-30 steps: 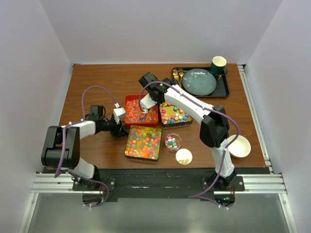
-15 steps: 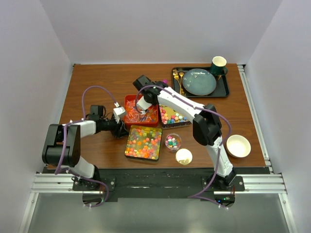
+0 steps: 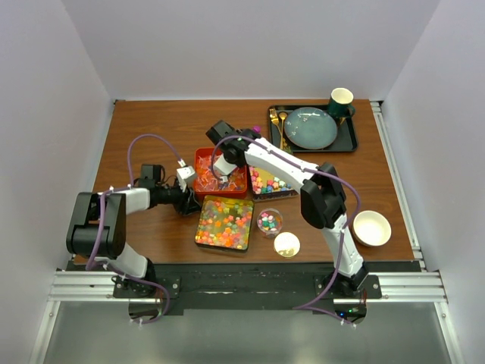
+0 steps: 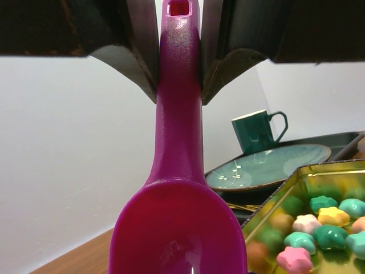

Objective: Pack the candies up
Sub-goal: Scoop the fake candies from the storage box.

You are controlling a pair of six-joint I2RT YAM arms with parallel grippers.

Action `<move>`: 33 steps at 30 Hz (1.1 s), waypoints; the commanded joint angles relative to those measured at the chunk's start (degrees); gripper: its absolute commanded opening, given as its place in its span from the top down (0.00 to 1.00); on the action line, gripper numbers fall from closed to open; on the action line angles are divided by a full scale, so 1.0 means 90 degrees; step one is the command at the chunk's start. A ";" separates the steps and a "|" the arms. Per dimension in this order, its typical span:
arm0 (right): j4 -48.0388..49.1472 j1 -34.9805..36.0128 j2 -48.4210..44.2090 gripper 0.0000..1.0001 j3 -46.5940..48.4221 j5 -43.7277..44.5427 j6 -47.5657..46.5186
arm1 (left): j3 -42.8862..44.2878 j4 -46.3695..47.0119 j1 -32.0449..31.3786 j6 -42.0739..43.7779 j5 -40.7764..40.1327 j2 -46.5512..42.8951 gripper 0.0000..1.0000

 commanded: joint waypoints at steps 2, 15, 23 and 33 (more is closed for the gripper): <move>-0.1473 -0.0008 -0.0215 1.00 0.0013 0.0020 0.0227 | 0.0089 0.0644 0.0017 -0.0335 0.0203 0.0178 0.51; -0.2518 0.0060 0.0995 1.00 0.1417 0.0010 0.2296 | 0.0158 0.0801 0.0017 -0.0570 0.0116 0.0315 0.51; -0.2636 0.0285 0.1435 1.00 0.1781 -0.0127 0.3098 | 0.0265 0.0704 0.0017 -0.0560 0.0164 0.0442 0.51; -0.2743 0.0607 0.1992 1.00 0.2551 -0.0381 0.3976 | 0.0246 0.0674 0.0017 -0.0463 0.0262 0.0403 0.53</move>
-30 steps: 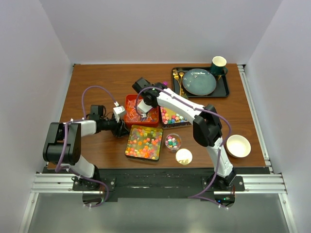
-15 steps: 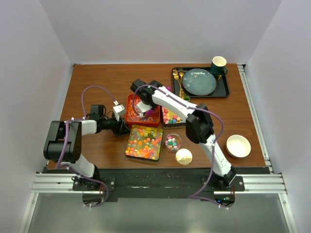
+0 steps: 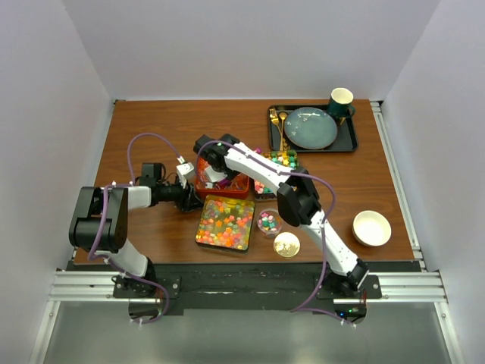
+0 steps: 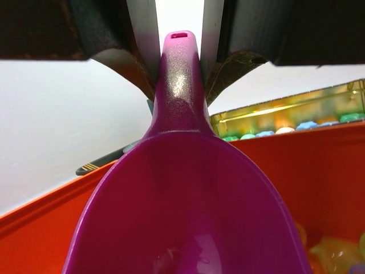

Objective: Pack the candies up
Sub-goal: Scoop the fake candies from the storage box.

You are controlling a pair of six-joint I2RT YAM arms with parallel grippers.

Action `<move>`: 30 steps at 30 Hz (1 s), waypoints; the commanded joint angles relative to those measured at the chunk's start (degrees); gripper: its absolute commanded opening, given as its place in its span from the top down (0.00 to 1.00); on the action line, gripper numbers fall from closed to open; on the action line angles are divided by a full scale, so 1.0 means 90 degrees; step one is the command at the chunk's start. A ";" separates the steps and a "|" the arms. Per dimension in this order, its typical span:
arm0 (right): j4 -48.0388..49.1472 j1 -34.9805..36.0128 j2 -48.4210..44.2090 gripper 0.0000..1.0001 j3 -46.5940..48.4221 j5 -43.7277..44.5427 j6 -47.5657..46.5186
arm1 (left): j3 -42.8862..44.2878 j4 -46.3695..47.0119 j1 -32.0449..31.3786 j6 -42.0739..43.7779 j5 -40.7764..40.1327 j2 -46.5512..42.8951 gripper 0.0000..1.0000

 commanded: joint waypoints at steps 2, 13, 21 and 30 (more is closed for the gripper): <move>-0.0268 0.0241 0.0368 1.00 0.0638 -0.0267 0.0565 | 0.0122 0.0157 0.0024 0.0094 0.0065 0.0041 0.53; 0.0063 0.0309 0.0476 1.00 0.0551 -0.1262 0.1523 | 0.0112 0.0167 0.0063 0.0093 0.0124 0.0041 0.54; 0.0874 0.0465 -0.0012 1.00 0.0024 -0.2237 0.1396 | 0.0005 0.0323 0.0132 0.0006 0.0153 -0.0085 0.54; 0.1050 0.0485 -0.0091 1.00 0.0053 -0.3226 0.1562 | 0.0092 0.0216 0.0190 -0.0141 0.0104 -0.0339 0.54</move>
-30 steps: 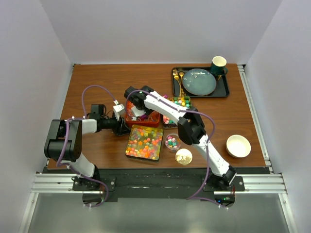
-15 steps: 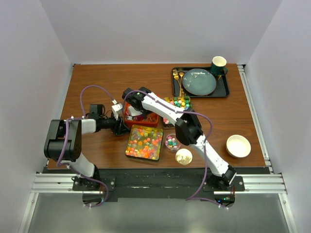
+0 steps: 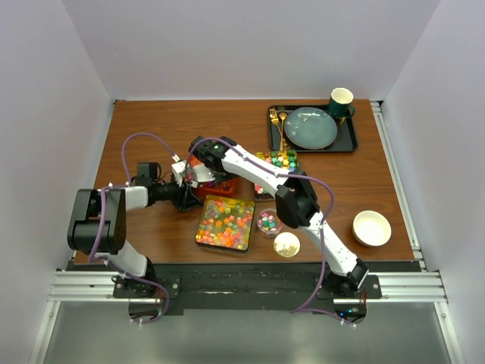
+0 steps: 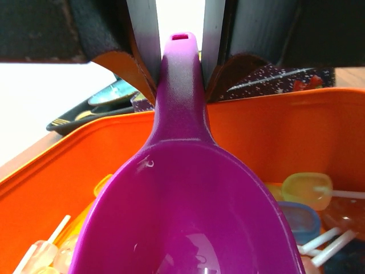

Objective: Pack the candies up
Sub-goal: Scoop the fake candies from the storage box.

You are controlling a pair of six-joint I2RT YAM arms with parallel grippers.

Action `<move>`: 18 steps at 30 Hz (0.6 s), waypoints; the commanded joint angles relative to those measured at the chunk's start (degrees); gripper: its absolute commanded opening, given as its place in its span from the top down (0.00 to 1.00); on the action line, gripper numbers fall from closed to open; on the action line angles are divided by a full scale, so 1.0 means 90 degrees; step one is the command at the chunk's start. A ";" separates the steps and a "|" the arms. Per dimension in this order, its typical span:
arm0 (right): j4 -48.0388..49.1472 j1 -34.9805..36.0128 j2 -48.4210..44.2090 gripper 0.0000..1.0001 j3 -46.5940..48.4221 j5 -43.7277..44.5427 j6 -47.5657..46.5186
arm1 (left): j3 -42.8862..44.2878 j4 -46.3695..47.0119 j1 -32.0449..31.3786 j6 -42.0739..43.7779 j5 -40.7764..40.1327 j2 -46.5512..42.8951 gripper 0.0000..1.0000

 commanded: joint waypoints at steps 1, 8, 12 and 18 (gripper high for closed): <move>0.0569 0.0313 -0.0033 1.00 0.0068 -0.1587 0.0212 | 0.0117 0.0225 -0.0047 -0.0010 0.0046 -0.0259 0.54; 0.0773 0.0156 -0.0071 1.00 -0.0098 -0.2288 0.0660 | 0.0263 -0.0018 -0.0028 -0.0069 -0.0003 -0.0337 0.53; 0.0959 0.0137 -0.0110 1.00 -0.0264 -0.2552 0.0768 | 0.0546 -0.1089 -0.0028 0.0331 -0.0168 -0.0415 0.51; 0.1037 0.0078 -0.0051 1.00 -0.0313 -0.2573 0.0788 | 0.1130 -0.2136 0.0391 0.0224 -0.1204 -0.0816 0.48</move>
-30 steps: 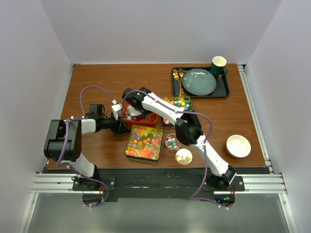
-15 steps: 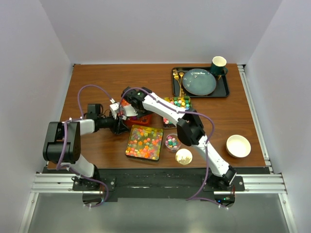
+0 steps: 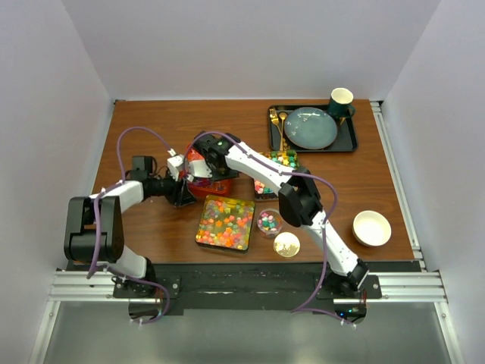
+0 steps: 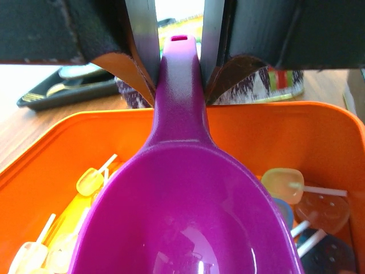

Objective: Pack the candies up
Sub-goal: Scoop the fake candies from the storage box.

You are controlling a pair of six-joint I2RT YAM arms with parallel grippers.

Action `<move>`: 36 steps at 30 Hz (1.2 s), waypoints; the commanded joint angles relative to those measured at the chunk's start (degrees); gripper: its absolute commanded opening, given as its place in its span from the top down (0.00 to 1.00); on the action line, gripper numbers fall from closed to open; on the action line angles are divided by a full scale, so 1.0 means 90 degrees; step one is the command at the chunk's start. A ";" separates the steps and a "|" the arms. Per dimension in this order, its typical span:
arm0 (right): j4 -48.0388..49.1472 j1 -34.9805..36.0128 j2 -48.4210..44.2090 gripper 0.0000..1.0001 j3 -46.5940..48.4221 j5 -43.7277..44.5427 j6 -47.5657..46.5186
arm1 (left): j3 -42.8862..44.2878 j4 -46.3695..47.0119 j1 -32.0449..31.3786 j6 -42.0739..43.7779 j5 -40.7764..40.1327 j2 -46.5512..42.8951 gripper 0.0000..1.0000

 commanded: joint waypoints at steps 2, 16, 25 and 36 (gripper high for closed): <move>0.0770 0.0200 0.0119 1.00 -0.0218 -0.1521 0.0285 | 0.0887 -0.1547 0.0278 0.0266 -0.0816 -0.0328 0.47; 0.1151 -0.0005 -0.0272 1.00 -0.0950 -0.1658 0.0529 | 0.1777 -0.3251 0.1098 0.1283 0.0326 -0.1128 0.42; 0.1219 -0.0230 -0.0847 1.00 -0.1261 -0.1551 0.0568 | 0.1826 -0.2647 0.1137 0.0240 0.0483 -0.1460 0.41; 0.1581 -0.0864 -0.3188 1.00 -0.3320 -0.1424 0.0852 | 0.1036 -0.0147 0.1060 -0.2047 0.0268 -0.1959 0.41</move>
